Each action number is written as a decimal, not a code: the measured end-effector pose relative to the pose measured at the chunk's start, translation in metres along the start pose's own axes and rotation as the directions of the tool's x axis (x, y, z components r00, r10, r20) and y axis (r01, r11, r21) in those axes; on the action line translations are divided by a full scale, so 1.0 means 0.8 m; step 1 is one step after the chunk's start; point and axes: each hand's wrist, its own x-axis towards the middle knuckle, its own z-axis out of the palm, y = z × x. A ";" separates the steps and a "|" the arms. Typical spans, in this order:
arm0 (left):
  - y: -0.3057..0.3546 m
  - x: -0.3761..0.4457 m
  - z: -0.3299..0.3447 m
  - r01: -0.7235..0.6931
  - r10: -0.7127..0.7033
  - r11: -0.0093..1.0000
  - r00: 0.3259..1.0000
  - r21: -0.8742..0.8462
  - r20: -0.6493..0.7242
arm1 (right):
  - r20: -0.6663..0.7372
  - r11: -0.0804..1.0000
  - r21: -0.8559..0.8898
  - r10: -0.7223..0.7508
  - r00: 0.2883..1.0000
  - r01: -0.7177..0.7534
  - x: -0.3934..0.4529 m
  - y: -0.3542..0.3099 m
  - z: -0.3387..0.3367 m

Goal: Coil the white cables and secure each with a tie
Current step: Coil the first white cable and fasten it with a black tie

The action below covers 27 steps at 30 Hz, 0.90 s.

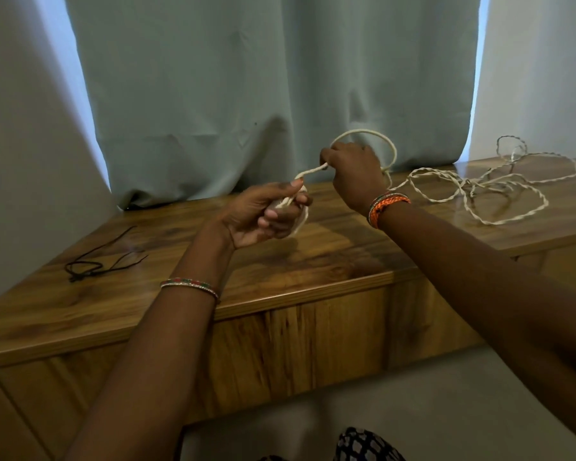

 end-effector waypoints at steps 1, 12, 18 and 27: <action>0.001 0.000 -0.001 -0.018 0.018 1.000 1.000 -0.007 -0.003 | 0.044 0.999 -0.028 0.018 0.999 -0.017 -0.001 0.001 0.003; -0.003 0.011 -0.007 0.039 0.017 0.995 0.851 0.096 -0.525 | 0.316 0.339 0.862 0.222 0.922 -0.377 -0.014 -0.051 -0.037; 0.018 -0.010 0.019 -0.113 0.105 0.994 0.954 -0.010 -0.282 | 0.117 0.867 0.477 0.103 0.988 -0.147 -0.011 -0.026 -0.028; 0.045 -0.052 0.050 -0.764 0.561 0.563 0.634 -0.317 -0.532 | 0.030 0.896 0.386 0.228 0.973 -0.222 -0.045 0.038 -0.034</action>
